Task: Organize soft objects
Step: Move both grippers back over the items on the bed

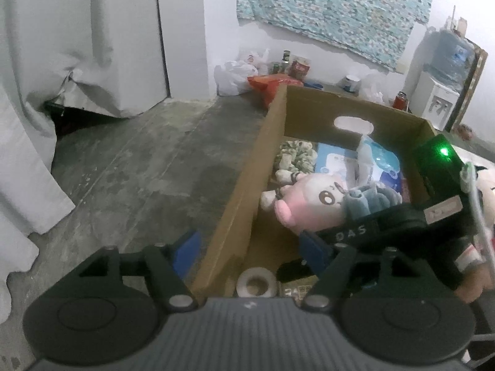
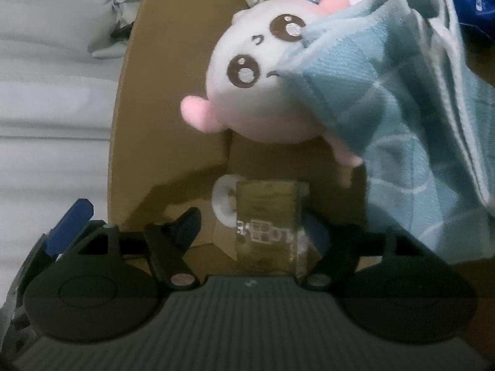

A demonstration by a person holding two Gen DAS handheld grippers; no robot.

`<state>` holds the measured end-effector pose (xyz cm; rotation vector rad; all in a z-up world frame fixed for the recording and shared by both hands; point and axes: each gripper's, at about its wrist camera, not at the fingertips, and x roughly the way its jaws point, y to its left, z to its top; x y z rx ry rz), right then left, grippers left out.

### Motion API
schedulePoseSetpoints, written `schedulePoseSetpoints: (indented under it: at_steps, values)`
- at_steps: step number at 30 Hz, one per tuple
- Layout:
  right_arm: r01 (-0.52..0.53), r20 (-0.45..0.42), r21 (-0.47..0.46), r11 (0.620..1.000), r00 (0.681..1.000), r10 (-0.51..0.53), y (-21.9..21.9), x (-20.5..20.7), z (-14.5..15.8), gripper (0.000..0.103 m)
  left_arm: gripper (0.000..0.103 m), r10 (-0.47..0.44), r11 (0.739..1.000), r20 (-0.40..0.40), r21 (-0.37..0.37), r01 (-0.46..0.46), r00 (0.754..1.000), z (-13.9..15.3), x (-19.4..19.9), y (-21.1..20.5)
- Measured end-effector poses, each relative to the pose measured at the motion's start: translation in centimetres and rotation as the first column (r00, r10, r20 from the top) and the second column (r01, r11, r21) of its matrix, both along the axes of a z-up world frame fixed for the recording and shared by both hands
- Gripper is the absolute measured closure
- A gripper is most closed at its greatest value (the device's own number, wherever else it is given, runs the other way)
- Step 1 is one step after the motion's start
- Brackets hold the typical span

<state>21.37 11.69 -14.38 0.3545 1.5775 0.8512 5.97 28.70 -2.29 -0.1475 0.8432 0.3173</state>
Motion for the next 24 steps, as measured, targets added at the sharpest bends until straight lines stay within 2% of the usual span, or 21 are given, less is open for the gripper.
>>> schedulePoseSetpoints:
  at_steps: [5, 12, 15, 17, 20, 24]
  values:
    - [0.012, 0.035, 0.026, 1.0, 0.999, -0.013, -1.9, -0.2, 1.5, 0.026, 0.023, 0.018, 0.999, 0.044, -0.033, -0.016, 0.999, 0.9, -1.2, -0.5]
    - [0.041, 0.21, 0.093, 0.995, 0.976, -0.06, -8.5, -2.5, 6.4, 0.024, 0.017, 0.029, 0.997, 0.14, -0.079, -0.018, 0.99, 2.9, -3.3, -2.3]
    - [0.031, 0.266, 0.221, 0.975, 0.96, -0.091, -12.7, -3.9, 8.8, 0.025, 0.017, 0.013, 0.996, 0.164, -0.094, 0.003, 0.986, 3.8, -3.8, -3.9]
    - [0.027, 0.331, 0.259, 0.965, 0.937, -0.115, -14.9, -5.5, 10.4, 0.017, 0.017, -0.007, 0.996, 0.175, -0.09, 0.024, 0.985, 4.2, -4.0, -5.4]
    - [0.016, 0.447, 0.253, 0.967, 0.885, -0.132, -18.0, -7.4, 12.4, 0.017, 0.017, -0.036, 0.995, 0.19, -0.081, 0.052, 0.981, 4.9, -4.2, -7.5]
    - [0.039, 0.474, 0.28, 0.959, 0.863, -0.173, -22.2, -8.7, 13.5, 0.017, 0.013, -0.08, 0.993, 0.215, -0.071, 0.097, 0.973, 5.7, -4.4, -10.6]
